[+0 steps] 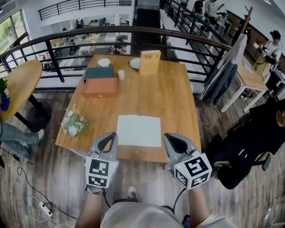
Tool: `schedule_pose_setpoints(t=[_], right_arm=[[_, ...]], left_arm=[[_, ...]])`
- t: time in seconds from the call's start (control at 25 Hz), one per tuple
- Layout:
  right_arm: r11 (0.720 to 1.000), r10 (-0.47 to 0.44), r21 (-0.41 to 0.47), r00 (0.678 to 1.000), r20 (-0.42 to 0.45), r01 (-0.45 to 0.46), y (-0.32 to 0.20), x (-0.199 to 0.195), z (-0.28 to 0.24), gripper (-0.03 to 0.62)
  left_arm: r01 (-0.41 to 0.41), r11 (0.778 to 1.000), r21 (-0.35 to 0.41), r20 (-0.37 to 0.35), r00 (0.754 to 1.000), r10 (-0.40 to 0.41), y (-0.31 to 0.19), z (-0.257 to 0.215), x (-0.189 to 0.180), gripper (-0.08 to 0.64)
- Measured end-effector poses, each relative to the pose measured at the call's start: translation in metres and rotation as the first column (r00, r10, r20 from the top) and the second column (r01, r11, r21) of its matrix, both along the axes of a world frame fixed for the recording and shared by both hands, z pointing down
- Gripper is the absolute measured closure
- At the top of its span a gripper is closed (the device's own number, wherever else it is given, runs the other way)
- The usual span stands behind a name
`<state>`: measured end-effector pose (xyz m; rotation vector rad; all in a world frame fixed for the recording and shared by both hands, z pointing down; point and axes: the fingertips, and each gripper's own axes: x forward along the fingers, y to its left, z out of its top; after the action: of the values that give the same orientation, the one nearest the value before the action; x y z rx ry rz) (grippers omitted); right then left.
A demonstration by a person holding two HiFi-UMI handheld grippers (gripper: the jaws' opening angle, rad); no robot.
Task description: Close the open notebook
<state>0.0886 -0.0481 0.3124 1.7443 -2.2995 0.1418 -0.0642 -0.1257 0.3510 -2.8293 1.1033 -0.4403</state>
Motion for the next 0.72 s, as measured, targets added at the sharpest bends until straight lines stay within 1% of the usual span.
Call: schedule_pose_setpoints(t=[0.12,0.16,0.28,0.36,0.48,0.6,0.72], right_arm=[[1.000,0.007,-0.001,1.000,-0.014,-0.007,-0.013,-0.002,0.007,0.592],[1.000,0.006,-0.001,1.000,-0.020,-0.006,-0.017,-0.003,0.009,0.592],[1.000,-0.002,-0.007,0.999,-0.038,0.002,-0.028,-0.006,0.024,0.592],[1.000,-0.004,-0.025,0.999,-0.047,0.003,-0.036,-0.006,0.040,0.592],[0.997,-0.017,-0.082,0.999,-0.038,0.014,-0.052,-0.007,0.070,0.592],[0.991,-0.026,-0.128,1.000,-0.014,0.024,-0.069,-0.008,0.102,0.592],[0.989,-0.023,-0.143,1.000,-0.013,0.021,-0.087,-0.005,0.128,0.592]], left_arm=[[-0.007,1.000,-0.007,0.013,1.000,0.007,-0.010,0.010,-0.004,0.556],[-0.009,1.000,-0.012,0.020,1.000,0.009,-0.013,0.014,-0.006,0.537],[-0.012,0.999,-0.039,0.042,0.999,0.014,-0.017,0.026,-0.010,0.531],[-0.012,0.999,-0.047,0.060,0.998,0.015,-0.018,0.033,-0.013,0.526],[-0.004,0.998,-0.058,0.080,0.997,0.009,-0.020,0.042,-0.019,0.525],[0.004,0.997,-0.076,0.067,0.998,0.001,-0.023,0.051,-0.025,0.525],[0.005,0.995,-0.103,0.042,0.999,0.000,-0.030,0.064,-0.025,0.523]])
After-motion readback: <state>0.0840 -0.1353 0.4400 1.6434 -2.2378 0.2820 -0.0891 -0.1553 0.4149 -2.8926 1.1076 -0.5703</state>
